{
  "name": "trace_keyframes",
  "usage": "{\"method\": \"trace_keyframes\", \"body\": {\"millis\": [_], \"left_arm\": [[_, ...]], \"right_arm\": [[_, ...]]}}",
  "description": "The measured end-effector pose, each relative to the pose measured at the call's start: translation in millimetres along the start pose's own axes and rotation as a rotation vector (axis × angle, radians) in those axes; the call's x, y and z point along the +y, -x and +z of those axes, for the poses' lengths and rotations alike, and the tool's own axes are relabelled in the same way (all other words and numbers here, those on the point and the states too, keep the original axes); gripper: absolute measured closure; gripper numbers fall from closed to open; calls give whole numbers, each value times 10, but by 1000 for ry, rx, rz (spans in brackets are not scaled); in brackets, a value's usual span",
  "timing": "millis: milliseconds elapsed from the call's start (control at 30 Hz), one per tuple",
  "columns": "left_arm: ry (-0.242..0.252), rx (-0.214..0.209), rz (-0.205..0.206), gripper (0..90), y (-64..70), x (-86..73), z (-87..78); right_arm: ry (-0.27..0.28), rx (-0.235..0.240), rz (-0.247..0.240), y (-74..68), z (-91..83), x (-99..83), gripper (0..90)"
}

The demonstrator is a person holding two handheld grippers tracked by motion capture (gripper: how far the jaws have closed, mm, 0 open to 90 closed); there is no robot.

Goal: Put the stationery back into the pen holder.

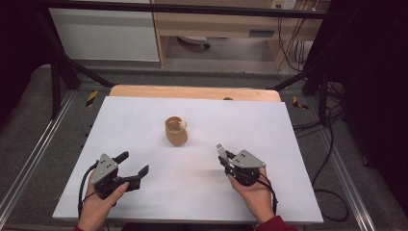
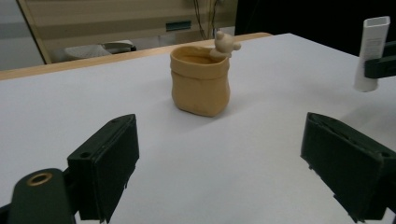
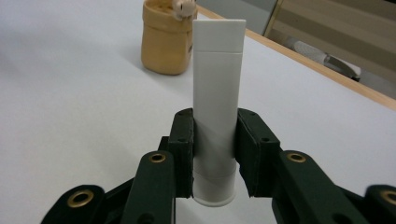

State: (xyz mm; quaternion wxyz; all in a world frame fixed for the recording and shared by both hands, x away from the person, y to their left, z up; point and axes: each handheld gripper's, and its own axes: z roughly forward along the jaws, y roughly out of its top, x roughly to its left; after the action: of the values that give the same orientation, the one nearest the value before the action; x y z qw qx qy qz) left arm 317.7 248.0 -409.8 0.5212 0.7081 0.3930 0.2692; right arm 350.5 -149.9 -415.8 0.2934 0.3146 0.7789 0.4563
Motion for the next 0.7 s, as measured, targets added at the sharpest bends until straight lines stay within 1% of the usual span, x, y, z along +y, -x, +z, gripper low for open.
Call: {"method": "trace_keyframes", "body": {"millis": [133, 267, 400, 533, 633, 700], "left_arm": [[3, 13, 1, 108, -27, -7, -1], [2, 36, -12, 89, -60, -18, 6], [2, 39, -1, 59, -77, -33, -3], [1, 43, -8, 48, -95, -32, -4], [-4, 46, -17, 47, -100, -34, 3], [-4, 46, -18, 48, -98, -33, 2]], "right_arm": [[30, 34, 65, 23, -20, 6, 688], [49, 63, 109, 28, -13, 15, 688], [64, 85, 128, 7, 19, 56, 688], [67, 102, 112, -31, 108, 146, 688], [89, 127, 151, -41, 210, 265, 688], [109, 139, 165, -56, 285, 363, 688]]}}
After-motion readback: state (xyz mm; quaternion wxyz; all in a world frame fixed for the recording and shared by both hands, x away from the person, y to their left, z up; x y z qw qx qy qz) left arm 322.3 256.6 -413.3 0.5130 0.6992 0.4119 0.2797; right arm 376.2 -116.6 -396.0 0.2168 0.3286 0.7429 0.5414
